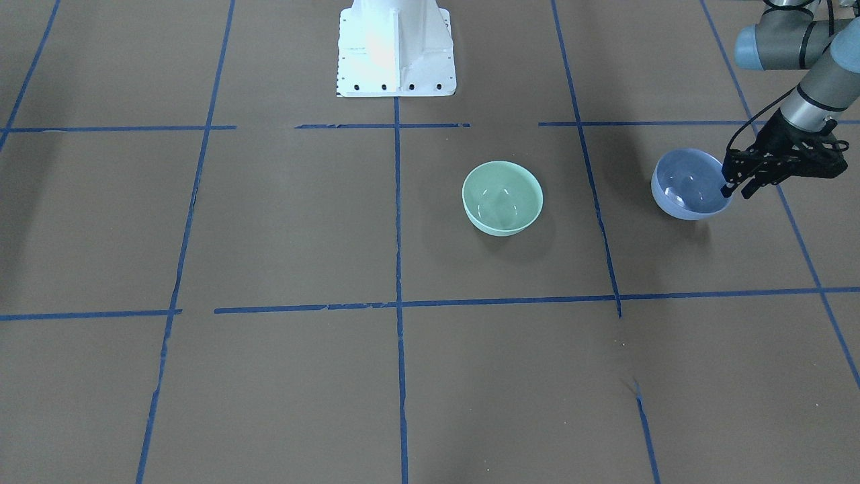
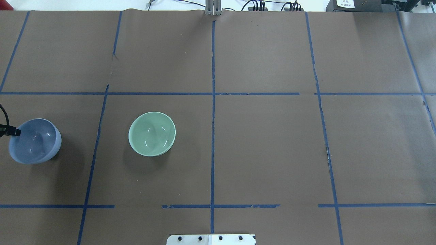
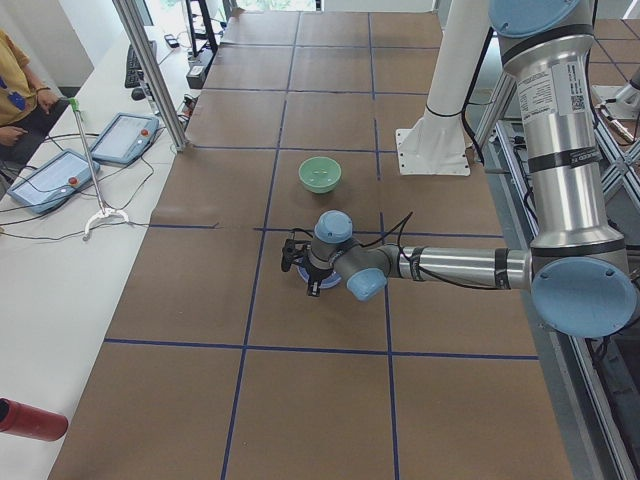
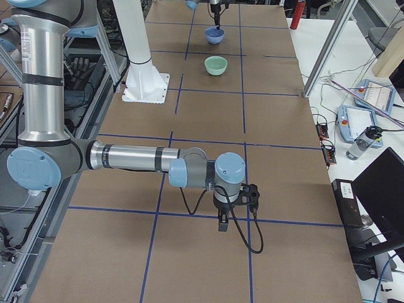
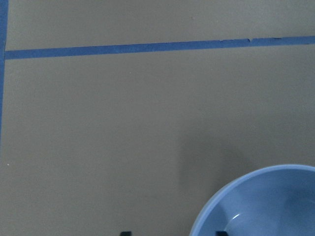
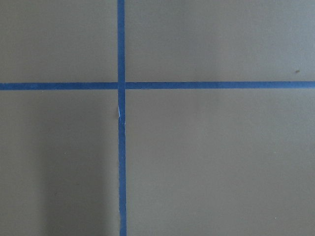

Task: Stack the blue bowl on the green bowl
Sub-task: 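Grasp the blue bowl rim with the left gripper and lift it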

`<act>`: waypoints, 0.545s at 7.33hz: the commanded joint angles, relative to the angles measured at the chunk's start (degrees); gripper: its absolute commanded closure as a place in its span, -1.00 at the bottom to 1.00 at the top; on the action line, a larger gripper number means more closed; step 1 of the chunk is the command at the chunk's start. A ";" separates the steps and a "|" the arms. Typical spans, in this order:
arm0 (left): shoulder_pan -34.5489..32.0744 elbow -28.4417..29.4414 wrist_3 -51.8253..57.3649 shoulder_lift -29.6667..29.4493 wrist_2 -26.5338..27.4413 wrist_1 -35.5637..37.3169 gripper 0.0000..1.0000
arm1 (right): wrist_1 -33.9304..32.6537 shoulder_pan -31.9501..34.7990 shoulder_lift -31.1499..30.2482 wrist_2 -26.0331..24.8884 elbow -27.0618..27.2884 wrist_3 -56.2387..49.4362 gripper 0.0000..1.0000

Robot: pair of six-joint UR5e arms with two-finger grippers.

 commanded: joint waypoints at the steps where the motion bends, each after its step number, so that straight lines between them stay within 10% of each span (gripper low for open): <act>1: 0.04 -0.51 0.00 -0.16 -0.26 0.21 1.00 | 0.00 0.00 0.00 -0.02 0.00 0.00 -1.00; 4: -0.83 -9.16 0.27 -0.69 -1.82 7.09 1.00 | 0.00 0.00 0.00 -0.02 0.00 0.00 -1.00</act>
